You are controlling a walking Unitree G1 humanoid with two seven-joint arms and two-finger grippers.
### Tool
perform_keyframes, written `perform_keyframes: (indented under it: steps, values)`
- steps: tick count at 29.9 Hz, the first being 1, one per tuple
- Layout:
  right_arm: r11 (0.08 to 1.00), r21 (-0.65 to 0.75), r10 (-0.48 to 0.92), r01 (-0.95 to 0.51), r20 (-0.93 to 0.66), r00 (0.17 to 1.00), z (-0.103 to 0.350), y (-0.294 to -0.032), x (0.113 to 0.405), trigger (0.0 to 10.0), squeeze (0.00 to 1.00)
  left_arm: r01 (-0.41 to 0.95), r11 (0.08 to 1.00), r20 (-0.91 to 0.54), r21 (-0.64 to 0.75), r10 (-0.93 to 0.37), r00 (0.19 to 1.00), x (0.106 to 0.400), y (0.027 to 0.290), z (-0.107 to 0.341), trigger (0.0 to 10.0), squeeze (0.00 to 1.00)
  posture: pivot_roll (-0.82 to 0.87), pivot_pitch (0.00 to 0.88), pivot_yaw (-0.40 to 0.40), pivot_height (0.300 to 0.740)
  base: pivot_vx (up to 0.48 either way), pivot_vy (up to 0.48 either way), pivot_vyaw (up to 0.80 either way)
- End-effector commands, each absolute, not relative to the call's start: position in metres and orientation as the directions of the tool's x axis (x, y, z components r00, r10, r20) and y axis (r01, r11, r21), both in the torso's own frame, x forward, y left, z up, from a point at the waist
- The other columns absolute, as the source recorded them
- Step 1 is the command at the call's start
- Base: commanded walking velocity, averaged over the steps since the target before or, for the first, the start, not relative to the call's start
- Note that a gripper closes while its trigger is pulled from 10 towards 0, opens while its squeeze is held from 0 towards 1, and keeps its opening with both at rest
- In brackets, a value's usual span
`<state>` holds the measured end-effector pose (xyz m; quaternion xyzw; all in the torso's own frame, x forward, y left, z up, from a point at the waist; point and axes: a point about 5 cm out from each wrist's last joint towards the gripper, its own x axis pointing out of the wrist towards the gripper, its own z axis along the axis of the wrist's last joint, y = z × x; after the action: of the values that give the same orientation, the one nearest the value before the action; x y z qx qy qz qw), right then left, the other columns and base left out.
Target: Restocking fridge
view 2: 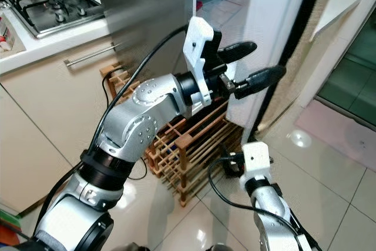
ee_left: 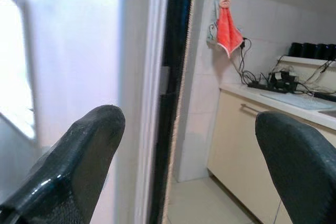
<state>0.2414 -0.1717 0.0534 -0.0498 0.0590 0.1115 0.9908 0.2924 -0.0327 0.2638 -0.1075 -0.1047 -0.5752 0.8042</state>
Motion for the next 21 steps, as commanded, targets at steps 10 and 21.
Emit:
perform_keyframes:
  steps: [10,21]
  values:
    - [0.954,-0.070,0.292,-0.293,-0.018,0.956,0.079,-0.149,0.267,10.0,0.00,0.755,0.656,0.151,-0.003,-0.746,0.649,0.323,0.024,0.218,10.0,0.00,-0.03,0.015,0.047,0.740,0.000,0.000,0.00]
    - [0.984,-0.124,0.139,-0.131,0.054,0.989,0.092,-0.178,0.281,10.0,0.00,0.270,0.955,0.010,0.125,-0.273,0.962,0.333,0.100,0.144,10.0,0.00,-0.03,0.011,0.053,0.740,0.000,0.000,0.00]
